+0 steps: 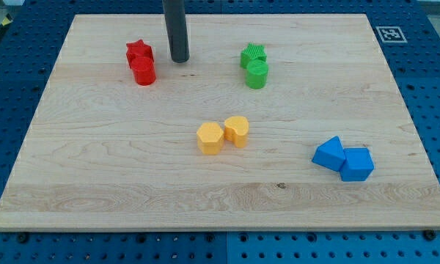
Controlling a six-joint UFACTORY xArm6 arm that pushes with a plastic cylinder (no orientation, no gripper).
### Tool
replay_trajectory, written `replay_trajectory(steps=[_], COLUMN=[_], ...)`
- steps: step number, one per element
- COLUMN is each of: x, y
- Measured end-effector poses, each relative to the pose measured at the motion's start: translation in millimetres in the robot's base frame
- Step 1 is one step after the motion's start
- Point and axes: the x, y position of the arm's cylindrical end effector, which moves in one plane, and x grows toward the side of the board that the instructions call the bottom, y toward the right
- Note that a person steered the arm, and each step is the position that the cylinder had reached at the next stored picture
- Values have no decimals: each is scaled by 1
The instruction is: Keep arm on left side of green circle
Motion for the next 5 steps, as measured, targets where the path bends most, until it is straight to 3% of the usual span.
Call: replay_trajectory(steps=[5], x=[11], y=[3])
